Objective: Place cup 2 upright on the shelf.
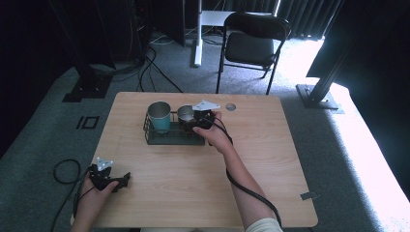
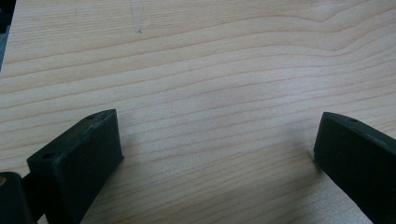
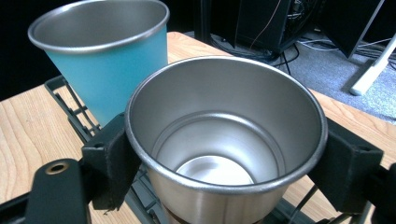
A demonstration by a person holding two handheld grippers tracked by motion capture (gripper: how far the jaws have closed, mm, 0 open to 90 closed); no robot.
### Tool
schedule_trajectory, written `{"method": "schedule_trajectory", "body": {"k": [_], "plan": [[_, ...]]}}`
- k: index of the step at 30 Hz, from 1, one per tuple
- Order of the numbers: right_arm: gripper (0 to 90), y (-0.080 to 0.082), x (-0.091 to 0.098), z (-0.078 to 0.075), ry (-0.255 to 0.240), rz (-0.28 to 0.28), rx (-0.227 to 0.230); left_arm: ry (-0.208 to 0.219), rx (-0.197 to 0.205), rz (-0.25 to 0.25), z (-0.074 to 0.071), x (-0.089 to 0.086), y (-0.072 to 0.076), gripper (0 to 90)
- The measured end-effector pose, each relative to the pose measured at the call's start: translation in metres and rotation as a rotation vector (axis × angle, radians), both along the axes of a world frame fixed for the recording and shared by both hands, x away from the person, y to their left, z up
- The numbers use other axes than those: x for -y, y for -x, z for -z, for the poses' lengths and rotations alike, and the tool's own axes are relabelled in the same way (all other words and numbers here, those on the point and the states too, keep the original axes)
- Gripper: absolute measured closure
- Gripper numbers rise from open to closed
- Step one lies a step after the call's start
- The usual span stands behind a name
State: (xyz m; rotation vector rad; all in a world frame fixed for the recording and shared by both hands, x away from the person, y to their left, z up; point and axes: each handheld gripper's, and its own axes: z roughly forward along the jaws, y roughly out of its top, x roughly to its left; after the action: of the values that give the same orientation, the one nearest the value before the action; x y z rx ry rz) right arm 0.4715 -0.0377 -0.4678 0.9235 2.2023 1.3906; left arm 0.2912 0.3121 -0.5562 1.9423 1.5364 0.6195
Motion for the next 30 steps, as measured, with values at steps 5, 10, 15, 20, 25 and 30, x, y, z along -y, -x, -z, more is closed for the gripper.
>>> {"method": "schedule_trajectory", "body": {"k": [5,10,15,20,25,30], "plan": [[18.2,0.000,-0.002,0.004,0.003,0.012,0.001,0.000,0.000,0.000,0.000,0.000,0.000,1.7],[18.2,-0.002,-0.003,0.008,0.010,0.028,-0.011,0.000,0.000,0.000,0.000,0.000,0.000,1.8],[18.2,-0.002,-0.004,0.012,0.033,0.025,-0.011,-0.001,0.000,0.000,0.000,0.000,0.000,1.8],[18.2,0.000,-0.006,0.013,0.034,0.023,-0.008,0.000,0.000,0.000,0.000,0.000,0.000,1.8],[18.2,0.001,-0.006,0.014,0.029,0.024,-0.004,-0.001,0.000,0.000,0.000,0.000,0.000,1.7],[17.8,0.001,-0.005,0.015,0.022,0.023,-0.003,-0.001,-0.001,0.000,0.000,0.000,0.000,1.8]]}}
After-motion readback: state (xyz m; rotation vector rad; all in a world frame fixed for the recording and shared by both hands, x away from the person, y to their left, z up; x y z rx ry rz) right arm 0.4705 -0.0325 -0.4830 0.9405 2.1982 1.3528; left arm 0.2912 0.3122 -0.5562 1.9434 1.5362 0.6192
